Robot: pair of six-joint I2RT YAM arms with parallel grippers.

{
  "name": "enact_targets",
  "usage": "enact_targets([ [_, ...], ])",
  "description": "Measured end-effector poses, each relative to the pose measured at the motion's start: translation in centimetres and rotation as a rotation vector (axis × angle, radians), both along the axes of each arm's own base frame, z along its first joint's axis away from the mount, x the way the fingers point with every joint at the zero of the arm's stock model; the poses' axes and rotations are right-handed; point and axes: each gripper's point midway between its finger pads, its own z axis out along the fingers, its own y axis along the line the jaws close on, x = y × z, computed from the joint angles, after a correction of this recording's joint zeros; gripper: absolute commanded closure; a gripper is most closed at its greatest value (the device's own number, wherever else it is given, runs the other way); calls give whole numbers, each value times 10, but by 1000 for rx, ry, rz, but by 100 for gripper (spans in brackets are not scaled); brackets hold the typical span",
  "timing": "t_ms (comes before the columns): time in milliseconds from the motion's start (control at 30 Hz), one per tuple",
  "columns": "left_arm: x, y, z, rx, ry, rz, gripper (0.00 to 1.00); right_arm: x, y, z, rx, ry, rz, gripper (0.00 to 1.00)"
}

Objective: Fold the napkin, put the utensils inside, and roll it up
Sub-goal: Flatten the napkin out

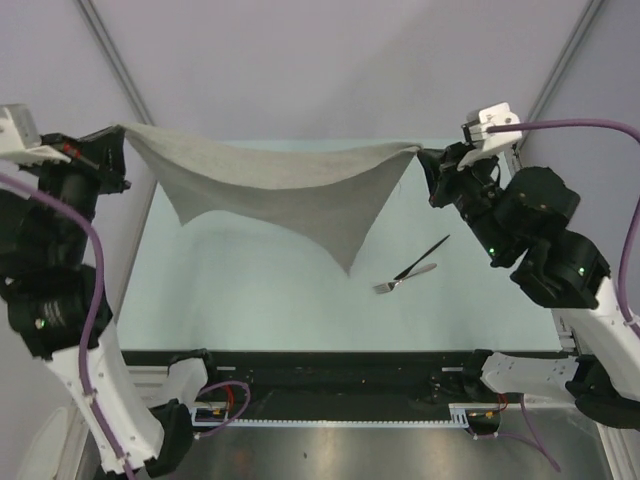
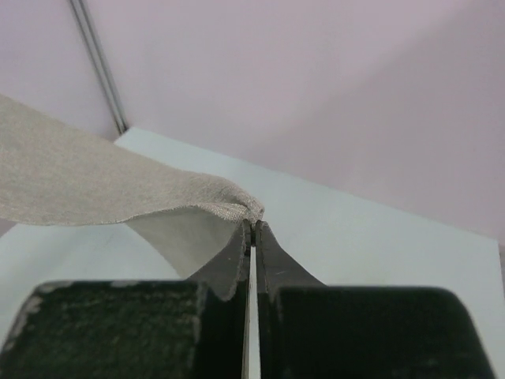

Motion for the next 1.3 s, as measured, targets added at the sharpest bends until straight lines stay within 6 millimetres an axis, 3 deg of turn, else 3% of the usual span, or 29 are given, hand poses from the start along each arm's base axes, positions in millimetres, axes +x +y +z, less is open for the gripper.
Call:
enact_targets([
  [200, -78, -11, 60, 68, -160, 68, 100, -24, -4, 60, 53, -137, 25, 100],
  [300, -93, -8, 67, 81, -178, 111, 100, -22, -6, 79, 76, -182, -3, 100],
  [400, -78, 5, 51, 72, -110, 160, 100, -3, 3, 81, 63, -194, -40, 100],
  [533, -13, 35, -7, 38, 91, 210, 100, 60, 24, 51, 1, -138, -81, 100],
  [667, 73, 63, -99, -2, 353, 220, 100, 146, 60, -26, -92, 9, -63, 100],
  [800, 153, 90, -199, -41, 589, 228, 100, 239, 94, -127, -163, 172, -23, 100],
  [833, 168, 97, -225, -49, 650, 239, 98, 265, 102, -149, -169, 198, -17, 100],
  [867, 182, 105, -246, -54, 694, 257, 87, 292, 110, -172, -172, 220, -15, 100],
  [900, 193, 111, -262, -56, 721, 275, 86, 312, 117, -193, -173, 244, -9, 96],
  [933, 208, 120, -283, -62, 767, 301, 83, 343, 126, -209, -152, 232, -6, 87],
  [967, 219, 127, -296, -63, 789, 320, 71, 361, 133, -224, -134, 228, 0, 74],
  [1000, 235, 136, -312, -64, 809, 343, 58, 382, 139, -247, -115, 230, 8, 33],
  [1033, 244, 141, -323, -64, 826, 355, 44, 393, 143, -263, -94, 231, 14, 15],
  [1067, 254, 147, -332, -63, 837, 372, 26, 405, 146, -284, -79, 235, 18, 4],
  [1167, 268, 157, -352, -64, 857, 405, 1, 416, 145, -346, -77, 304, 39, 0],
  [1233, 268, 158, -350, -59, 848, 421, 0, 412, 141, -378, -79, 354, 50, 0],
  [1300, 270, 159, -339, -52, 816, 425, 0, 403, 139, -393, -84, 393, 62, 0],
])
